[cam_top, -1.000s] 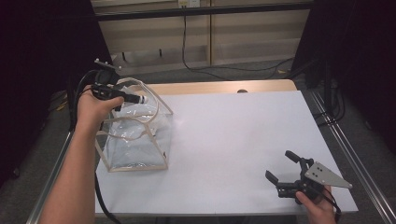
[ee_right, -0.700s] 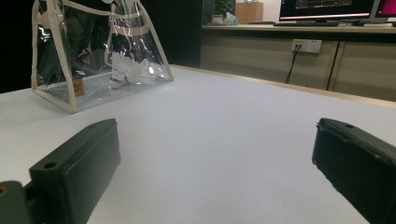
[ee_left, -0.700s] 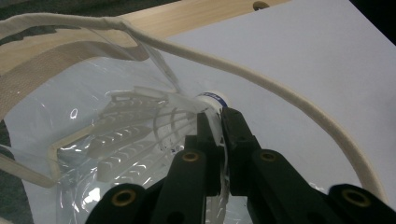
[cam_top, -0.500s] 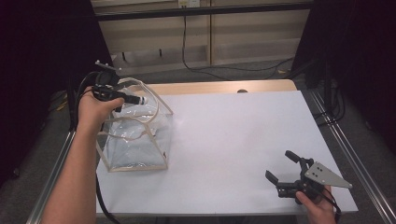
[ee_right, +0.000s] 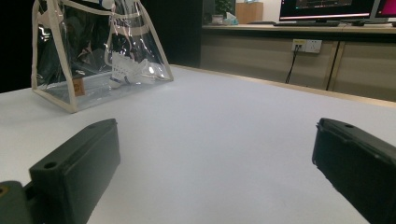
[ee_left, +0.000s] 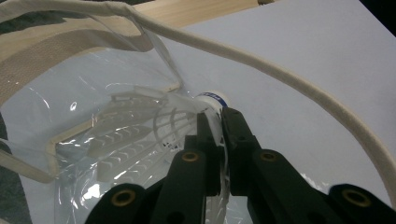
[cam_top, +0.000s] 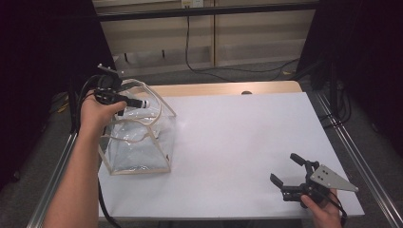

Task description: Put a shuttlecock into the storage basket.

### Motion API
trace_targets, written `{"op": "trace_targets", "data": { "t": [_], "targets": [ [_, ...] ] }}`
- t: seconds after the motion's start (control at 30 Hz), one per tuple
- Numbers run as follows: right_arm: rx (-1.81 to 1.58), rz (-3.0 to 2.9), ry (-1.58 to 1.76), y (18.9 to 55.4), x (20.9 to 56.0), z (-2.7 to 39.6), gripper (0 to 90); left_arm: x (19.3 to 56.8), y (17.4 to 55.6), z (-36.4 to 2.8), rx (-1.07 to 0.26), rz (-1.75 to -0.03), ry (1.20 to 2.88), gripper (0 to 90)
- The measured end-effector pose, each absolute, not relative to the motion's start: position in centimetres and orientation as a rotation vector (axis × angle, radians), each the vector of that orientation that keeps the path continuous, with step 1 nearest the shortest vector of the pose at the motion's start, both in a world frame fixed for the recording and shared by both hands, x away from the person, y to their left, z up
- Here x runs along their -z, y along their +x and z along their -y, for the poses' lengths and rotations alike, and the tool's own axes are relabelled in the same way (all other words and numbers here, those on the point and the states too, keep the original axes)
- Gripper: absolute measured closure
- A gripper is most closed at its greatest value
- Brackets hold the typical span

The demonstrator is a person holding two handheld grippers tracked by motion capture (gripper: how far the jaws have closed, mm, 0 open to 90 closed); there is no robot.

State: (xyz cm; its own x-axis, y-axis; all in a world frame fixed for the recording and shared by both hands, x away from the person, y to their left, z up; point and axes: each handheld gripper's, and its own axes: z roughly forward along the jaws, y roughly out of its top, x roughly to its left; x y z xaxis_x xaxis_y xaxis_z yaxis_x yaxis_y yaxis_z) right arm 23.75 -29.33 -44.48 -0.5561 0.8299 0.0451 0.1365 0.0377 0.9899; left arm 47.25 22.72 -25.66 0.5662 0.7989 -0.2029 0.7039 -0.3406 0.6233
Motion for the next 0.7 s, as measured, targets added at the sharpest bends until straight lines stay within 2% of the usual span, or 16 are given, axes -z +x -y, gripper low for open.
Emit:
{"op": "trace_targets", "data": {
  "t": [0.7],
  "targets": [
    [-1.57,-1.748,0.977,23.73,44.46,29.33,0.7,26.26,47.13,-23.33,-0.179,-1.219,2.121,86.2]
  ]
}}
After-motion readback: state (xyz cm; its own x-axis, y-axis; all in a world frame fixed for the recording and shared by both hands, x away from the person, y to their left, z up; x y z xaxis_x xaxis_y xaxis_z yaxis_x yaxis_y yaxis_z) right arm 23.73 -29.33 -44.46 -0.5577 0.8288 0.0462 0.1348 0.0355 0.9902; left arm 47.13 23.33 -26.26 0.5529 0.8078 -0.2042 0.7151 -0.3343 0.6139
